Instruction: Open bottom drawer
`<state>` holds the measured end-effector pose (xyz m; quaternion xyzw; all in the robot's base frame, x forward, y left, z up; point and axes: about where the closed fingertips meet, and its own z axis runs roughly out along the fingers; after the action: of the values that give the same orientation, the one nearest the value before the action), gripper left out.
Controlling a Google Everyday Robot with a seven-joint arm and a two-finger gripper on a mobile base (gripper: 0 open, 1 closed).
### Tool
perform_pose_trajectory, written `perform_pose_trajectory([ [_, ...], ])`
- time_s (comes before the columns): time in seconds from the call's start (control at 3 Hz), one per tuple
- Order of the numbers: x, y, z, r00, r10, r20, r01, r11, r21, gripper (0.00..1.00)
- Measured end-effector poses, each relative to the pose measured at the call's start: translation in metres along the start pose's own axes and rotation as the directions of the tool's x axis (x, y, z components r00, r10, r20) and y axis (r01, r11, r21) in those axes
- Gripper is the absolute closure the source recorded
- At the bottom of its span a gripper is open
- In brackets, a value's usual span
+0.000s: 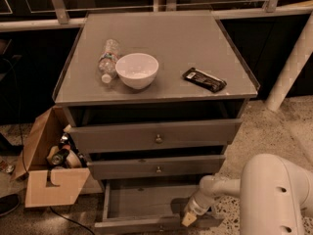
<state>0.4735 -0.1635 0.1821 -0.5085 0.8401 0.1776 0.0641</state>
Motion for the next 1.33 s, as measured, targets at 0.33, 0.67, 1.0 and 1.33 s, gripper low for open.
perform_pose_trajectory([
  [0.33, -0.013, -0.017, -0.002, 0.996, 0.052, 0.067, -0.052, 0.9986, 0.000, 1.00],
  [0.67, -0.013, -0.017, -0.002, 0.996, 0.052, 0.067, -0.052, 0.9986, 0.000, 1.00],
  [1.0, 0.001, 0.002, -0.008, 0.994, 0.094, 0.051, -0.092, 0.9952, -0.035, 1.00],
  [1.33, 0.002, 0.003, -0.007, 0.994, 0.095, 0.050, -0.094, 0.9949, -0.037, 1.00],
])
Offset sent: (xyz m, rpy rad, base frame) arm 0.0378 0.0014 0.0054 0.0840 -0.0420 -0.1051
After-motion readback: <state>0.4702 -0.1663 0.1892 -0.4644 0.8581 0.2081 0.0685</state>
